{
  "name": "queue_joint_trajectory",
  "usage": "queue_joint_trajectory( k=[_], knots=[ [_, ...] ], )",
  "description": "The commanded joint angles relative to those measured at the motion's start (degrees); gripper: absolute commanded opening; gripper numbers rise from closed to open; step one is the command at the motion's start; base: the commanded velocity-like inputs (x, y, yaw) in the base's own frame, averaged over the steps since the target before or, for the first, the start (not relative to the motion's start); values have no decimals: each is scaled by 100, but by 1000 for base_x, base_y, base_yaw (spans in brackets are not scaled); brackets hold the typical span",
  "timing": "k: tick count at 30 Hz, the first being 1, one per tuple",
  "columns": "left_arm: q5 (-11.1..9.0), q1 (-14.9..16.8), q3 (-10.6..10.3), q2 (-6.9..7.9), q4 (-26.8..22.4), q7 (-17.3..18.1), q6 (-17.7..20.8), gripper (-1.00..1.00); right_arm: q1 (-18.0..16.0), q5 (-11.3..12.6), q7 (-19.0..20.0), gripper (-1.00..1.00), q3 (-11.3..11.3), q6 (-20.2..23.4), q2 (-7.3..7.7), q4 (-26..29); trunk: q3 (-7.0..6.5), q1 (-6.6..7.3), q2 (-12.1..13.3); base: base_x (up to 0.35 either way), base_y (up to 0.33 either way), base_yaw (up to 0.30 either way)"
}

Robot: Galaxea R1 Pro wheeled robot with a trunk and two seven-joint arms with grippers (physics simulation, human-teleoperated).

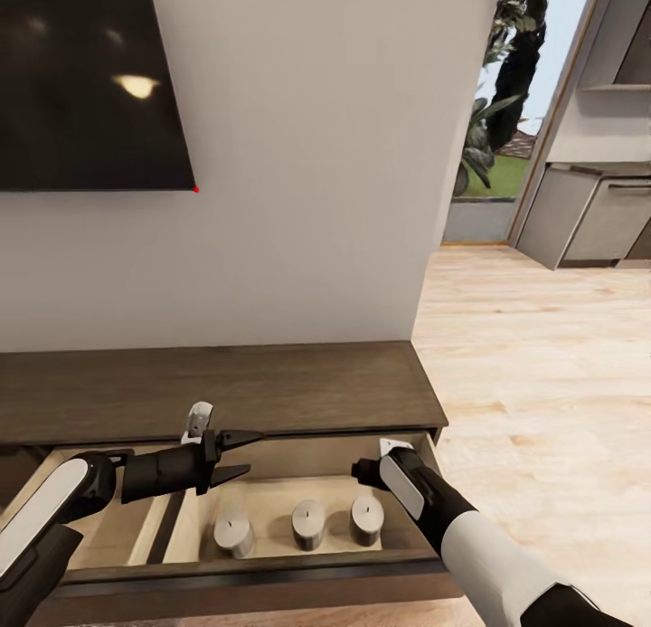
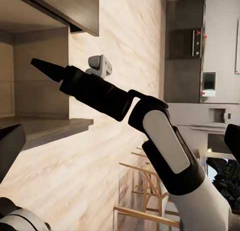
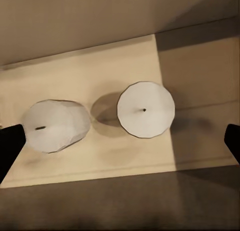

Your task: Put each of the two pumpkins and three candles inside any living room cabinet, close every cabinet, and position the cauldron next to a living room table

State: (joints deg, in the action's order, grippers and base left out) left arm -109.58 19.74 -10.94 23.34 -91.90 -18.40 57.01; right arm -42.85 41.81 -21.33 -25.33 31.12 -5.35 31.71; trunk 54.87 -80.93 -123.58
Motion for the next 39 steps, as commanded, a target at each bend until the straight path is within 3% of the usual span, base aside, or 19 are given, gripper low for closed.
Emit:
queue_joint_trajectory(
  k=[1, 20, 39],
  knots=[
    [-56, 4, -4, 4, -3, -56, 1, 100, -4, 62, -56, 100, -32, 8, 6, 19, -13, 24, 39, -35, 0, 0],
    [-55, 4, -7, -1, 1, -82, -6, 100, -4, 91, -6, 100, -32, 8, 7, 37, -354, 441, 801, -86, 0, 0],
    [-55, 4, -13, -5, -3, -85, -6, 100, -4, 74, 67, 100, -26, 4, 3, 28, -695, 859, 1563, -319, 0, 0]
  ],
)
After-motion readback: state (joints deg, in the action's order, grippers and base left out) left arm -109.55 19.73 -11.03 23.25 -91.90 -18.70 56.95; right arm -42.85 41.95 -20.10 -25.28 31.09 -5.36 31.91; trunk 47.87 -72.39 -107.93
